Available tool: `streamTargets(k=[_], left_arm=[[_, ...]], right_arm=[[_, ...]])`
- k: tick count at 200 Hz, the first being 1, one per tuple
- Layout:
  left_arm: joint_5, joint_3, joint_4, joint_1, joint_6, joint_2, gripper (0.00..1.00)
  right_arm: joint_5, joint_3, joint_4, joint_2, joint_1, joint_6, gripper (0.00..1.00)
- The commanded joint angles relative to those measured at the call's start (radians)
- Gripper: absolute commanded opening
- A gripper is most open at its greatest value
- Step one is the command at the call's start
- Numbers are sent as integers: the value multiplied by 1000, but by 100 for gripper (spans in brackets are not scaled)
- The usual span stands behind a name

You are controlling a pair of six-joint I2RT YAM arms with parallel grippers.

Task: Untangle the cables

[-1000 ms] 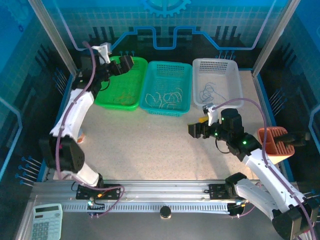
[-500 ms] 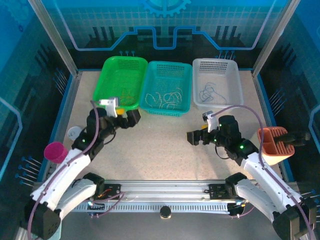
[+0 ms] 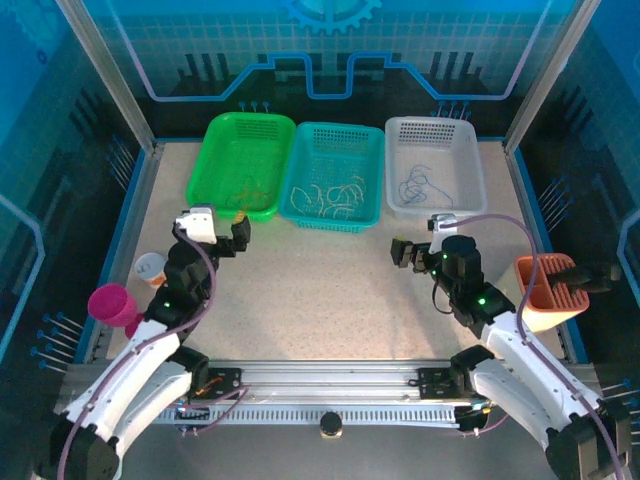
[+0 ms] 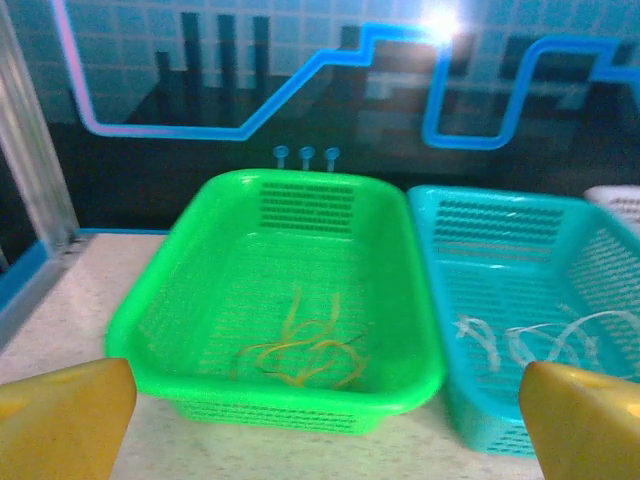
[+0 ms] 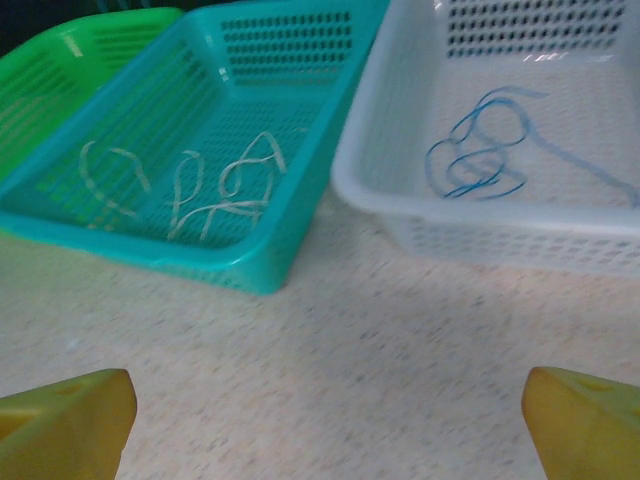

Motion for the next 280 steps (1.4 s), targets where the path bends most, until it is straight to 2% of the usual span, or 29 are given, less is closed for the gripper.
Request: streamTargets(k=[1, 35, 52, 104, 133, 152, 169, 177, 195, 215, 228, 245, 280], left_arm=[[-49, -29, 115, 63, 80, 62, 99], [2, -54, 187, 195, 18, 159, 99], [52, -72, 221, 230, 16, 219, 99], [54, -161, 493, 234, -47, 463, 99], [81, -185, 719, 232, -32, 619, 99], [102, -170, 779, 231, -17, 713, 99], [132, -185, 916, 231, -5, 819, 99], [139, -190, 981, 231, 12, 859, 99], [153, -162, 868, 232, 1, 826, 99], [189, -150, 848, 231, 13, 826, 99], [215, -143, 860, 232, 28, 835, 99], [241, -114, 792, 234, 37, 830, 99], [306, -56, 662, 275, -1, 822, 99]], right_arm=[[123, 12, 89, 66, -14, -90, 100], [202, 6, 156, 140, -18, -118, 100], [216, -19, 210, 158, -27, -144, 100], [220, -98, 441, 236, -55, -229, 100], [272, -107, 542, 322, -62, -314, 100], [269, -167, 709, 404, -85, -337, 100], [252, -205, 890, 507, -107, -364, 100], [197, -204, 941, 535, -125, -386, 100], [120, -175, 984, 621, -173, -407, 100], [29, -192, 1176, 780, -267, -340, 100], [-59, -153, 1010, 736, -303, -310, 100], [-138, -112, 960, 749, -337, -299, 100], [-133, -111, 964, 753, -333, -305, 100]])
